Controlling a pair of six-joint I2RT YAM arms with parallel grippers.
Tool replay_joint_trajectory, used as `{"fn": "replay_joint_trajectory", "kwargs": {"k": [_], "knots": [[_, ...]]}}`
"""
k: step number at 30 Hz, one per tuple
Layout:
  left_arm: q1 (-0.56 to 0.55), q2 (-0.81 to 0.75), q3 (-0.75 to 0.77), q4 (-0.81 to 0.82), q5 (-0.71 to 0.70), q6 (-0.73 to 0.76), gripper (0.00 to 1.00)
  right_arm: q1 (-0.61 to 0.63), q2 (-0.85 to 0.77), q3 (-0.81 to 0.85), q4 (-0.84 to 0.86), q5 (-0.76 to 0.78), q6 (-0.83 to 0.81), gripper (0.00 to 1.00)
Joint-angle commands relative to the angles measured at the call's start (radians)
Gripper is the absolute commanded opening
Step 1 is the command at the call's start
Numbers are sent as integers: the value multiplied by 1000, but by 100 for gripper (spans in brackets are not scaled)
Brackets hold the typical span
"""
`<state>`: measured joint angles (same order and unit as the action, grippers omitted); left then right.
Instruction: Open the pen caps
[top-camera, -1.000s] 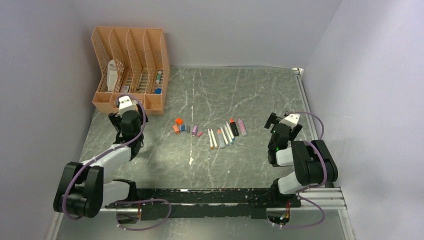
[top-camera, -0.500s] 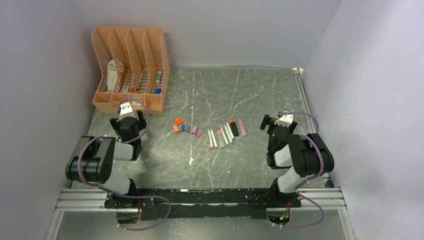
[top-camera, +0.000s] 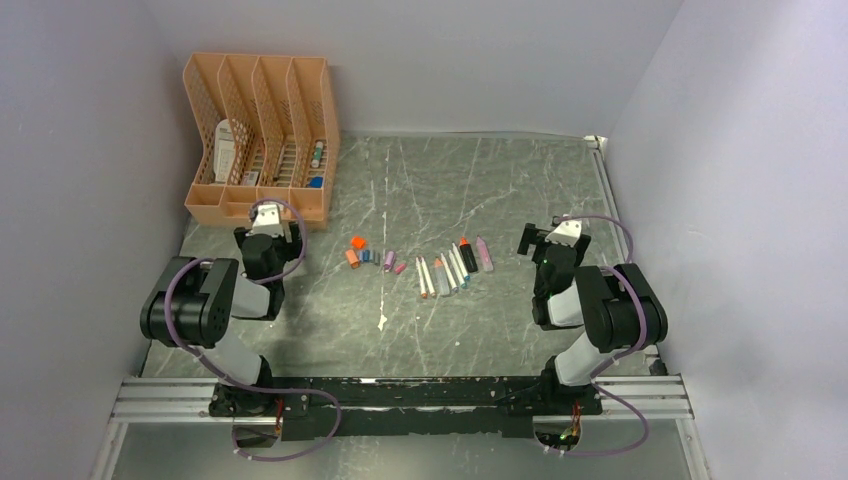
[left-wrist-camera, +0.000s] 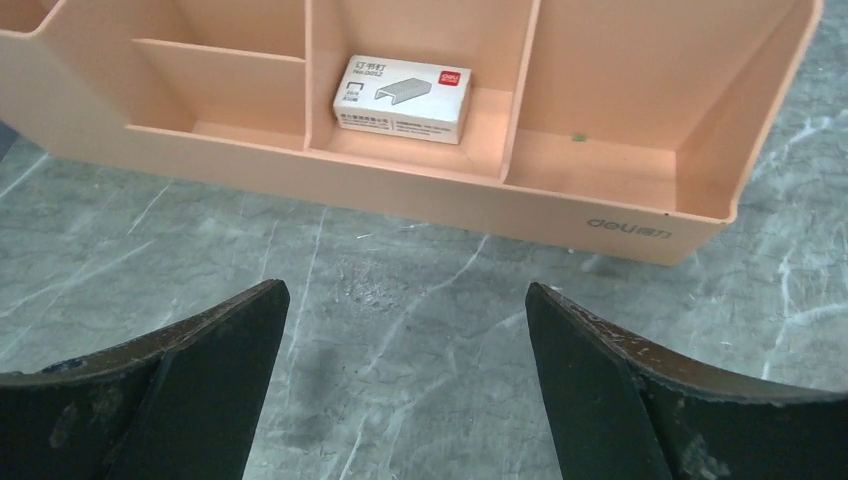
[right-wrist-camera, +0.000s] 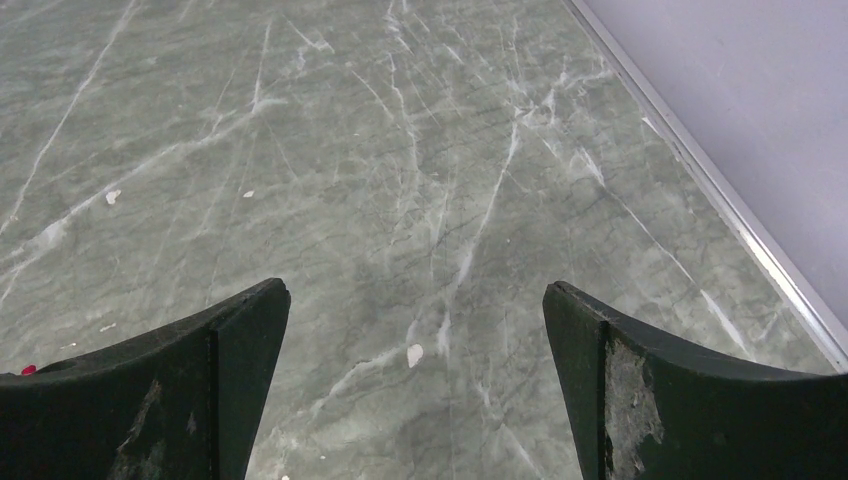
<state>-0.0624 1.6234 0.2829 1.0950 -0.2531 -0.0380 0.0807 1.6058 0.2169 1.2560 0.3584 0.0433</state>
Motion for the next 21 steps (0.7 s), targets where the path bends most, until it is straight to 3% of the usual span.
{"fn": "replay_joint_trajectory", "kwargs": {"k": [1,21], "knots": [[9,-2,5,48,71,21,100,5,10,7,12,-1,-17,100],[10,6,-13,107,71,25,100,6,11,10,8,-1,-16,100]]}}
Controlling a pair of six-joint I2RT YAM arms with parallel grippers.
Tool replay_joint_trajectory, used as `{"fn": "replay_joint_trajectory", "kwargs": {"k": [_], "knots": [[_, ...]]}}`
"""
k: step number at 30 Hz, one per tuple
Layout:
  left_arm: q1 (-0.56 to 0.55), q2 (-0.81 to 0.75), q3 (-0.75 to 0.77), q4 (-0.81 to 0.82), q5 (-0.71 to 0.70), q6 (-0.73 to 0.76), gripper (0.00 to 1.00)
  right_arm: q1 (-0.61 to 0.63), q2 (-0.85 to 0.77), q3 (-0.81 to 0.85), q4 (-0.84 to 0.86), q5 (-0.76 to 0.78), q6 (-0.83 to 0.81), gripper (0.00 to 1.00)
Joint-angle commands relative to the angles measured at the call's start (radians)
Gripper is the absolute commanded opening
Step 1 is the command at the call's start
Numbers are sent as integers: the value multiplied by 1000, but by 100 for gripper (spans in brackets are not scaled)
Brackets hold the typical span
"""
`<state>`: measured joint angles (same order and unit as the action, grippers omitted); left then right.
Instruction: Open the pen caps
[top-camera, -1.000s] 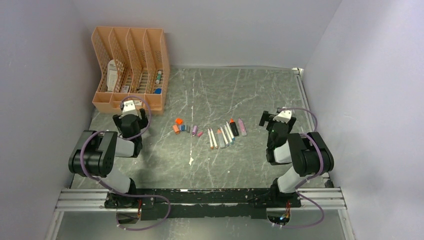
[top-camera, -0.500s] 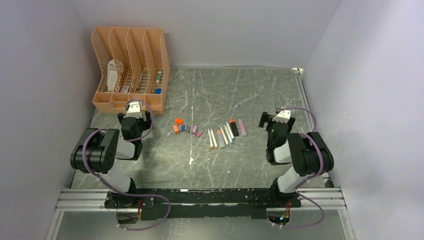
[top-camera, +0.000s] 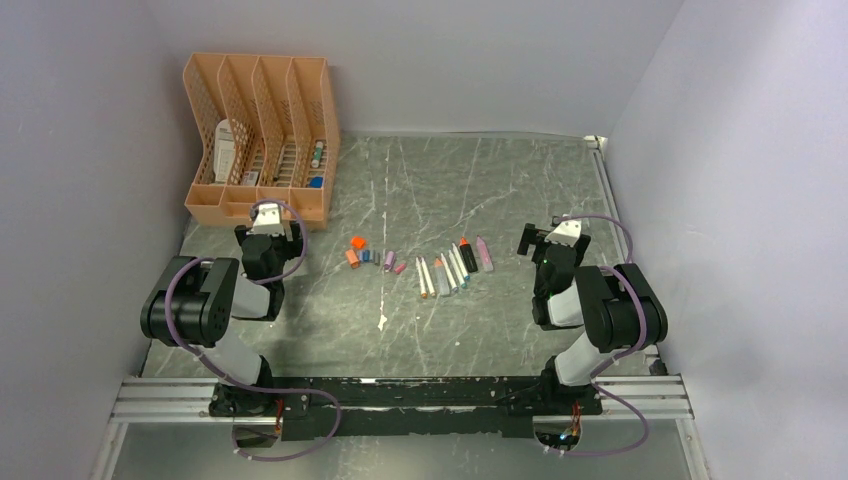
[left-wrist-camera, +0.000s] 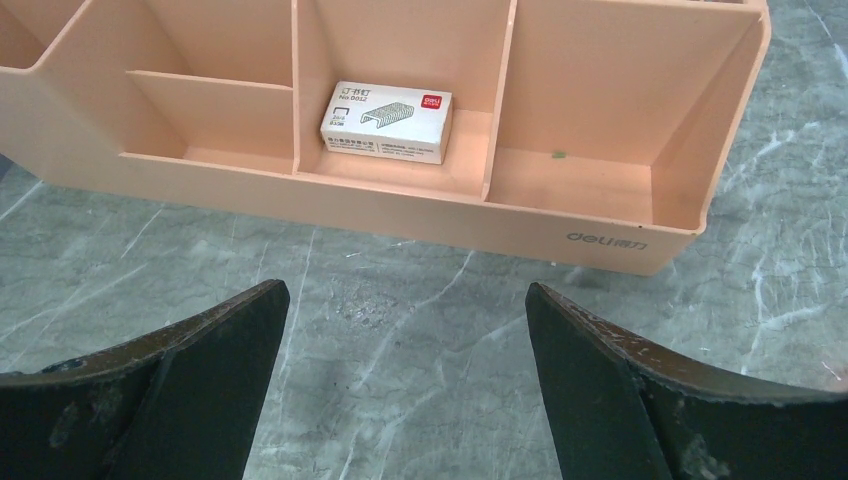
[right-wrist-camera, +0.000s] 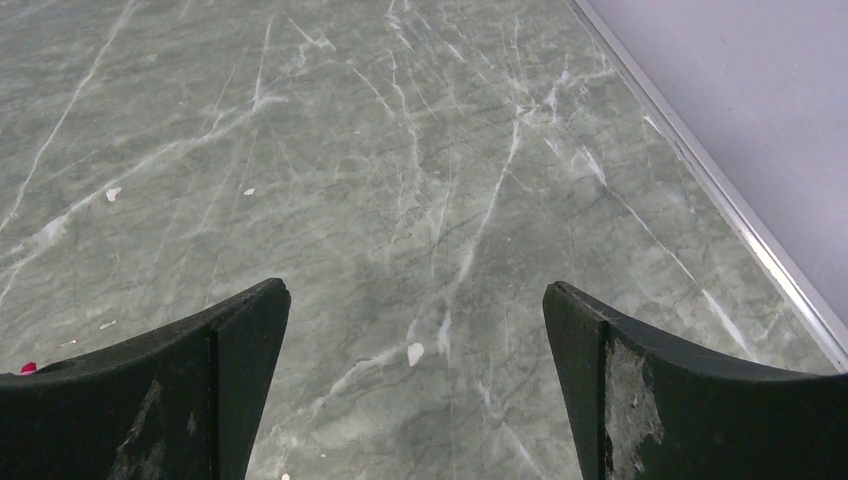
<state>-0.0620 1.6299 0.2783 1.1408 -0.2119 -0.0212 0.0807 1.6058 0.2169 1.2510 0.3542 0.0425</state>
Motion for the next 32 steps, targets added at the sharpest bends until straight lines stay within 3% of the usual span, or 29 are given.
{"fn": "replay_joint_trajectory", "kwargs": {"k": [1,32], "knots": [[10,-1,-8,61,29,9,100,5,11,10,13,3,-16,100],[10,-1,-8,61,29,9,100,5,12,11,8,-1,-15,100]]}}
